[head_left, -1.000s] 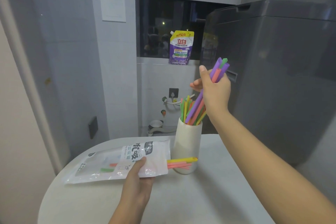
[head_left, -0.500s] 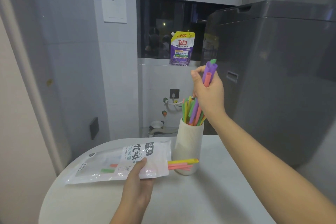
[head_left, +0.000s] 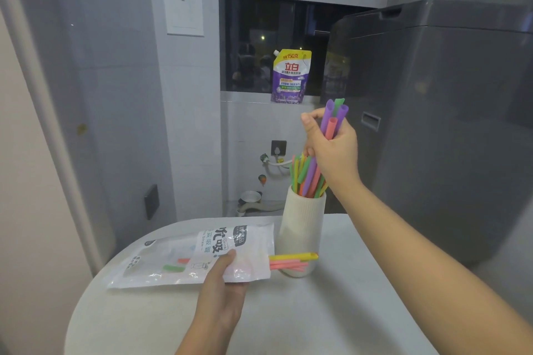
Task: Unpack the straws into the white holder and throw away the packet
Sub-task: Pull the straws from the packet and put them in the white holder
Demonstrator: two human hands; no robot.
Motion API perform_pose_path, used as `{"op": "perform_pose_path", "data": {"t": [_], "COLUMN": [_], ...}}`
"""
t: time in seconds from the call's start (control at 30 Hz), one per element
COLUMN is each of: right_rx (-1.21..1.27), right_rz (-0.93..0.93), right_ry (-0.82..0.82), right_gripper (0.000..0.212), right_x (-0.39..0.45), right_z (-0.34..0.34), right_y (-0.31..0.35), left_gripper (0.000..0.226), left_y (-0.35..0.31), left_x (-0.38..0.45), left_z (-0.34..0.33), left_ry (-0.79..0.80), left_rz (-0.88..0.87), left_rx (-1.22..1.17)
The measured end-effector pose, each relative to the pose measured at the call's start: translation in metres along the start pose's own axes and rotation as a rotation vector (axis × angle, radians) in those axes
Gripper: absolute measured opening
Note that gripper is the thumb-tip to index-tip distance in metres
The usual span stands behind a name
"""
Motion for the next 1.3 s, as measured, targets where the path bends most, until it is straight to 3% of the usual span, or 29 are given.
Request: {"op": "perform_pose_path", "data": {"t": [0.13,0.3,0.67,0.87,1.03,1.3], "right_rx": [-0.025,-0.017,0.047,0.084,0.013,-0.009], "right_rz": [0.000,-0.029,0.102,0.070,0.081,0.022], "right_ry": [0.048,-0.011,0.056,0.131,0.160,0.186], "right_gripper": [0.017,0.021,0.009,0.016,0.008,0.015], "right_x": [-0.007,-0.007,-0.008,-0.004,-0.001,-0.004], "right_z": [-0.002,0.001,0.002,0.002,0.002,0.000], "right_y": [-0.006,-0.012,0.002,0.003,-0.002,-0.008], "left_gripper": [0.054,0.051,0.046,0.037,0.025,0.031], "left_y": [0.001,0.000,-0.001,-0.002,-0.002,-0.002], "left_x": [0.001,0.001,0.000,0.002,0.001,0.004], "left_z": [0.001,0.001,-0.001,-0.001,-0.001,0.000], "left_ry": [-0.011,-0.018,-0.009,0.013,0.026,0.014], "left_rz": [0.001,-0.010,-0.009,-0.011,-0.006,-0.033], "left_rx": [-0.002,-0.011,-0.015,0.007,0.019,0.042]}}
Point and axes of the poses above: each hand's wrist, its own x-axis towards the middle knuckle, its own z-axis out of the back of the hand, y = z × x, the point moved 6 cm from there along x, towards the middle knuckle, and after that the axes turned 13 degrees about -y, right-handed, at the moved point
